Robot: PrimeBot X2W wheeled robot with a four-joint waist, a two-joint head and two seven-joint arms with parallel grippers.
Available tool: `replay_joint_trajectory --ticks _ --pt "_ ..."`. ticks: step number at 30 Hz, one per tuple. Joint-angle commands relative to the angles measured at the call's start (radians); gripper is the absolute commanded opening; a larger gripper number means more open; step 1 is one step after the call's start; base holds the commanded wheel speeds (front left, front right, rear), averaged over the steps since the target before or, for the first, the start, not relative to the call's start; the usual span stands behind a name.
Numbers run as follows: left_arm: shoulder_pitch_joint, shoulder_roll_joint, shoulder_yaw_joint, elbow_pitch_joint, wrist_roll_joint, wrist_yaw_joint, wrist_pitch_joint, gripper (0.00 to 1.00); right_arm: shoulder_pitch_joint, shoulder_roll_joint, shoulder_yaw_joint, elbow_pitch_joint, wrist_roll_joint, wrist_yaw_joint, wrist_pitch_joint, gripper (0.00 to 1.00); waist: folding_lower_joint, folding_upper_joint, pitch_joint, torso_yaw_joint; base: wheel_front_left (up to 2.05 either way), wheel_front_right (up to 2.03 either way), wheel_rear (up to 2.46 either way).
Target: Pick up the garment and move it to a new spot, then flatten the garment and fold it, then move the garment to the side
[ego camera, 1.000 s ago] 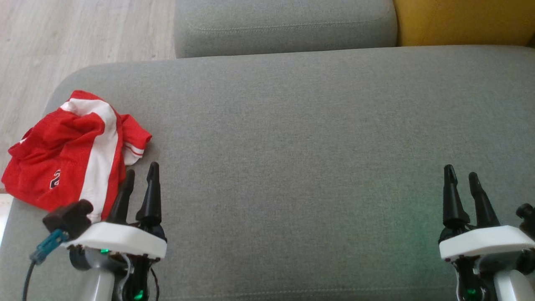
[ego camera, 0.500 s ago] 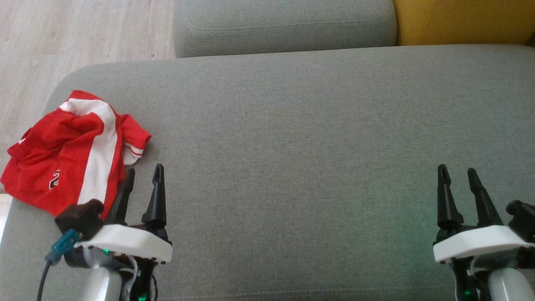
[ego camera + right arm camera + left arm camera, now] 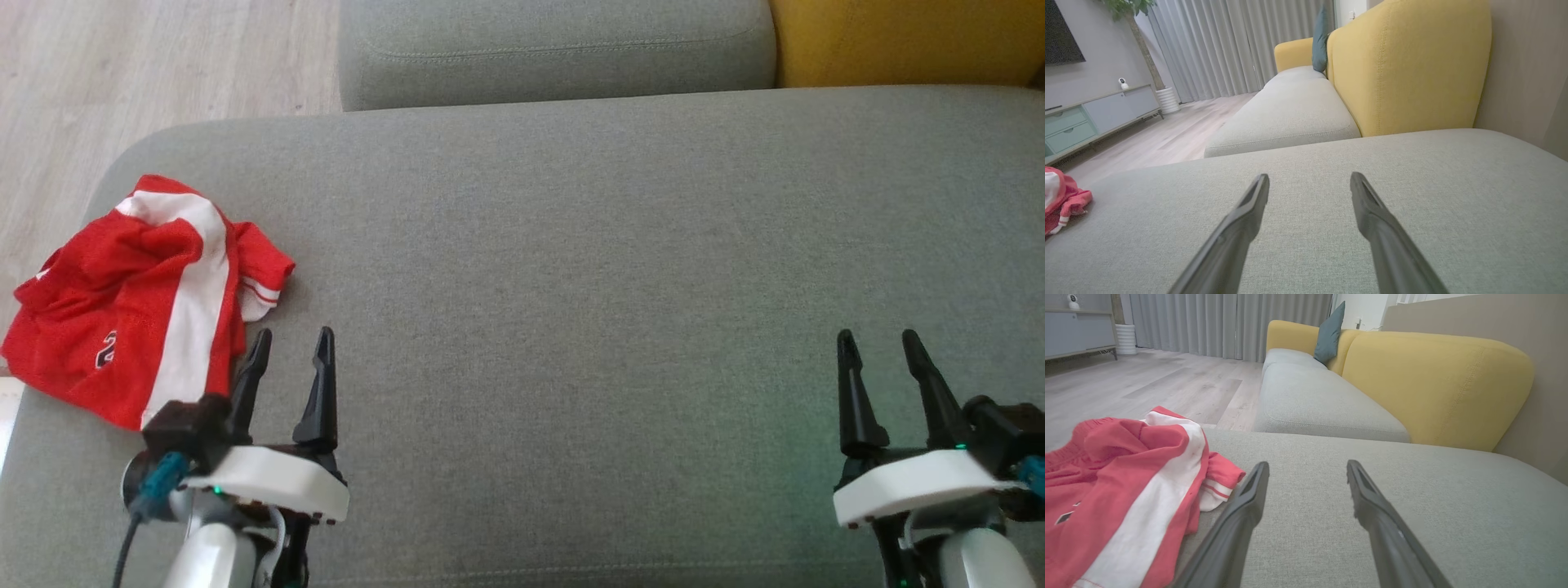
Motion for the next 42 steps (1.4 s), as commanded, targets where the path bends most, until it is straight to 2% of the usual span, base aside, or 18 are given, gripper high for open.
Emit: replay_joint_trajectory --ticks 1,15,27,42 --pt "-0.042 0.016 0.030 -0.028 0.041 0.010 -0.019 1.00 -0.017 -0.005 0.025 -0.042 -0.042 0.004 -0.016 1.00 0.0000 0.0000 0.001 0.000 0.00 0.00 0.00" --pt "-0.043 0.007 0.037 -0.012 0.164 0.023 -0.056 1.00 -0.008 0.003 0.024 -0.063 -0.172 0.004 -0.034 1.00 0.0000 0.0000 0.008 0.006 0.00 0.00 0.00" --pt "-0.047 -0.005 0.058 0.001 0.140 0.019 -0.056 1.00 -0.013 0.010 0.011 -0.049 -0.104 0.004 -0.041 1.00 0.0000 0.0000 0.012 0.013 0.00 0.00 0.00" --pt "-0.053 -0.013 0.065 -0.003 0.150 0.015 -0.056 1.00 -0.014 0.011 0.006 -0.047 -0.097 0.004 -0.045 1.00 0.0000 0.0000 0.014 0.032 0.00 0.00 0.00"
